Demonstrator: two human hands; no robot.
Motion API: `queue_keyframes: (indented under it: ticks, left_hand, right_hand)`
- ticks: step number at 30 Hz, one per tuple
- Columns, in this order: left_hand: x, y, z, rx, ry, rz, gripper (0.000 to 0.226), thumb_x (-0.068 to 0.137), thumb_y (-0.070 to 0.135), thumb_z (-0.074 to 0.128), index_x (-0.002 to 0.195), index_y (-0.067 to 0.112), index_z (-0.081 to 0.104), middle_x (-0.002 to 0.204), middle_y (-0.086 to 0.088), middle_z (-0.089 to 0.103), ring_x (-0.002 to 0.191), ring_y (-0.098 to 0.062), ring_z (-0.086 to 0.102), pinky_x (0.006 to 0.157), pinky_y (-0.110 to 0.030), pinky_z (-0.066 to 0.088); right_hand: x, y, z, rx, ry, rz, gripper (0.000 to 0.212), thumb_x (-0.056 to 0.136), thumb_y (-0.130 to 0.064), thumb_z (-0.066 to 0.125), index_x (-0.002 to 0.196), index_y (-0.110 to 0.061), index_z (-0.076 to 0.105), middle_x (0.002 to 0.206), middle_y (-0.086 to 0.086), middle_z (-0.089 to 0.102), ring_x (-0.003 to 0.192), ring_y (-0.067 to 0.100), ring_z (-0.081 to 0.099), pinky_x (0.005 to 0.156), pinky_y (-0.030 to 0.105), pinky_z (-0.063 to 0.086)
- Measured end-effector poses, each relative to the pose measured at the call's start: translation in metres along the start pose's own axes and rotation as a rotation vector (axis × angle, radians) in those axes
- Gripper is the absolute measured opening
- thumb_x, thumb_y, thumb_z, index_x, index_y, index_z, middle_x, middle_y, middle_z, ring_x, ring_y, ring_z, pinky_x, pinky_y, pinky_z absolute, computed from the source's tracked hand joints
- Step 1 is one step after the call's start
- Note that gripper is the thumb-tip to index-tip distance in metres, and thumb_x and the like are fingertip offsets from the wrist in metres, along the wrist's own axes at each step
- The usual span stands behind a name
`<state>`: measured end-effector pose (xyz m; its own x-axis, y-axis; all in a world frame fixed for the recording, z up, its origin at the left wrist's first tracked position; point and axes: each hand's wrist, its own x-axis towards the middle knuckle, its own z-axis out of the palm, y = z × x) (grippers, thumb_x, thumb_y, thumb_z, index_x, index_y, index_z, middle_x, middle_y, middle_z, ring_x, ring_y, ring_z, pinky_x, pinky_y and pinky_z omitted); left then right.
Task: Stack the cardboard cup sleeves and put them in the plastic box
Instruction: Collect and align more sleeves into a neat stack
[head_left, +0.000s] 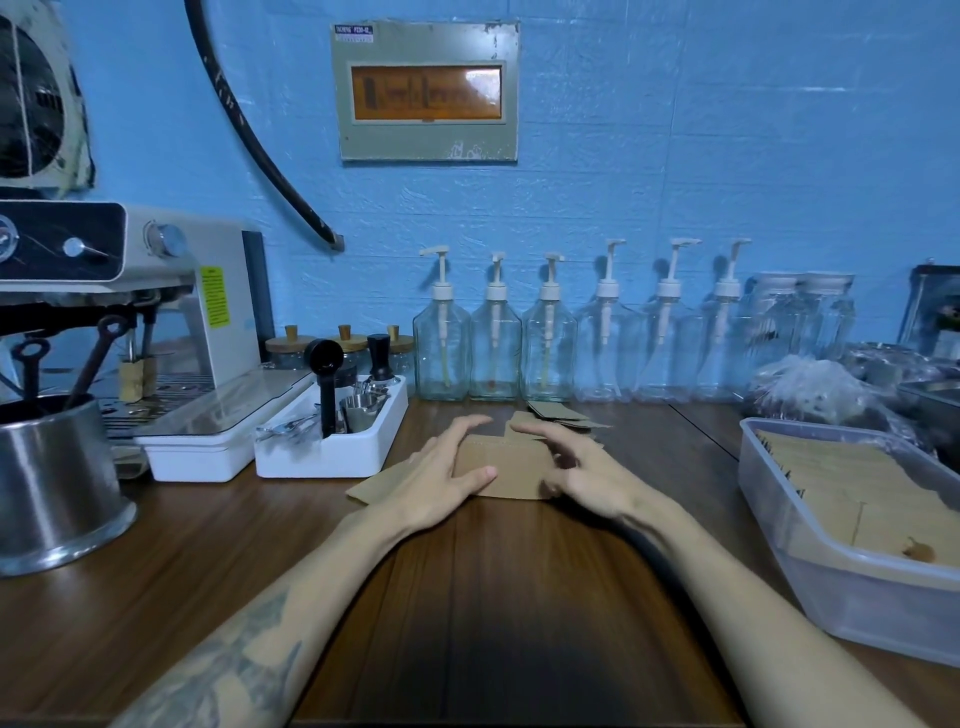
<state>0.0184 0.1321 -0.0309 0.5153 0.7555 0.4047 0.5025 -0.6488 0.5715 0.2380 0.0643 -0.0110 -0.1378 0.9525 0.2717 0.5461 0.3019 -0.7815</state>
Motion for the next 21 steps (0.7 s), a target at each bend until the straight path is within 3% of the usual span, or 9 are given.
queue_keyframes:
  ticks: [4,7,12,15,18,21]
  left_hand:
    - [0.0,-0.002,-0.002,0.047,-0.007,0.034,0.04,0.09,0.053,0.055,0.127,0.046,0.044,0.126,0.016,0.056,0.119,-0.012,0.052,0.105,-0.048,0.04]
    - [0.001,0.0,-0.003,0.055,0.003,0.048,0.036,0.094,0.045,0.058,0.127,0.041,0.046,0.124,0.015,0.056,0.116,-0.01,0.052,0.103,-0.044,0.042]
    - [-0.004,-0.008,-0.016,0.126,0.02,0.041,0.048,0.091,0.047,0.062,0.134,0.036,0.042,0.12,0.01,0.052,0.11,-0.008,0.051,0.098,-0.038,0.046]
    - [-0.012,-0.016,-0.031,0.294,0.075,-0.003,0.052,0.093,0.049,0.057,0.138,0.028,0.043,0.127,0.008,0.049,0.119,-0.01,0.048,0.103,-0.035,0.043]
    - [-0.024,-0.021,-0.039,0.516,0.021,-0.038,0.048,0.097,0.051,0.049,0.137,0.024,0.047,0.132,0.005,0.046,0.127,-0.014,0.043,0.103,-0.032,0.039]
    - [-0.034,-0.021,-0.039,0.692,-0.03,-0.068,0.047,0.1,0.05,0.038,0.136,0.021,0.05,0.138,-0.001,0.047,0.128,-0.021,0.04,0.102,-0.036,0.037]
  right_hand:
    - [0.002,0.003,0.004,-0.129,0.051,-0.048,0.048,0.094,-0.017,0.063,0.135,-0.04,0.054,0.134,-0.011,0.056,0.118,0.005,0.052,0.089,0.009,0.038]
    - [0.005,0.006,0.004,-0.15,0.079,-0.05,0.048,0.092,-0.016,0.066,0.133,-0.039,0.056,0.133,-0.011,0.058,0.121,0.008,0.051,0.101,0.023,0.04]
    - [0.004,0.011,-0.001,-0.147,0.119,-0.003,0.044,0.09,-0.016,0.068,0.128,-0.037,0.057,0.119,-0.006,0.062,0.111,0.016,0.057,0.099,0.035,0.048]
    - [0.003,0.015,-0.006,-0.173,0.158,0.03,0.044,0.089,-0.017,0.069,0.126,-0.037,0.058,0.12,-0.005,0.062,0.113,0.019,0.056,0.103,0.039,0.045]
    - [0.001,0.016,-0.009,-0.209,0.194,0.046,0.044,0.088,-0.017,0.07,0.126,-0.036,0.058,0.119,-0.005,0.062,0.11,0.018,0.055,0.101,0.036,0.044]
    - [-0.003,0.013,-0.01,-0.222,0.212,0.057,0.044,0.089,-0.017,0.069,0.128,-0.033,0.059,0.111,-0.005,0.061,0.101,0.016,0.055,0.088,0.028,0.041]
